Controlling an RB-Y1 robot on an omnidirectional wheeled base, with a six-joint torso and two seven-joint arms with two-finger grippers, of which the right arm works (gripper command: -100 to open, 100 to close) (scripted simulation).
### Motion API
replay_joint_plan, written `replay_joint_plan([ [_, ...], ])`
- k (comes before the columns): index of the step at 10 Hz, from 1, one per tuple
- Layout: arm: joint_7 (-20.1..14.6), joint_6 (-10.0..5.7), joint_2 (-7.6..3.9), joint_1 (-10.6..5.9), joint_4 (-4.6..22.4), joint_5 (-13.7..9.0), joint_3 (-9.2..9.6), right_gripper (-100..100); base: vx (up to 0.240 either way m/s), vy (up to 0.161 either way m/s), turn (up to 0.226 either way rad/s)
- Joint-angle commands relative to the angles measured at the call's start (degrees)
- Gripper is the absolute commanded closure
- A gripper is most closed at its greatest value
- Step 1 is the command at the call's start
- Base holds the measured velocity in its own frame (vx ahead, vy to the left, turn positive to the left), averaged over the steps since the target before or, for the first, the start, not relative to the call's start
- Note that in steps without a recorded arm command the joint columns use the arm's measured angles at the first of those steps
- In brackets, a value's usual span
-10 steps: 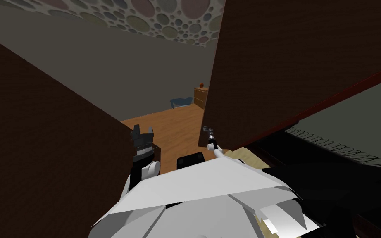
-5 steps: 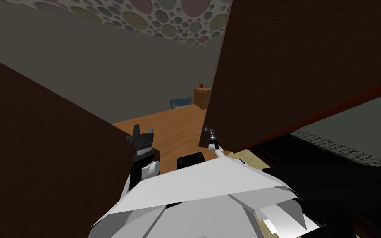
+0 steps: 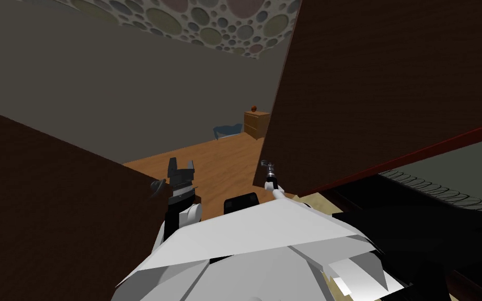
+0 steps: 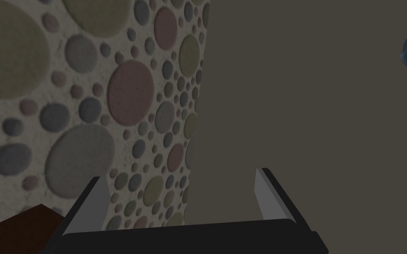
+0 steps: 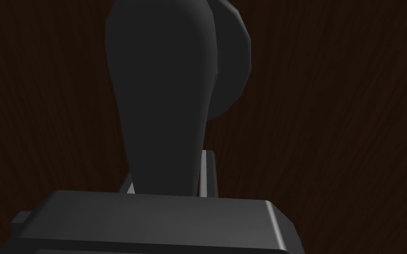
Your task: Push the door open
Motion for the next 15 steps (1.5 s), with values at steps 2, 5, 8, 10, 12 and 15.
replay_joint_plan([
  [2,0.4,-0.34,0.21,-0.64,0.3,-0.7,-1.10,100,0.187,0.046,-0.049],
  [5,0.7,-0.28,-0.66,0.09,0.0,-1.6,-2.76,100,0.121,0.000,-0.041],
  [8,1.3,-0.37,-0.88,0.15,0.0,-2.5,-4.13,100,0.194,0.004,-0.038],
  [10,1.8,-0.45,-0.95,0.21,0.0,-3.2,-5.38,100,0.193,0.009,-0.032],
  [12,2.2,-0.52,-0.91,0.27,0.0,-3.9,-6.53,100,0.183,0.003,-0.042],
  [15,2.4,-0.65,-1.11,0.78,0.3,-4.4,-7.43,100,0.154,-0.017,-0.031],
])
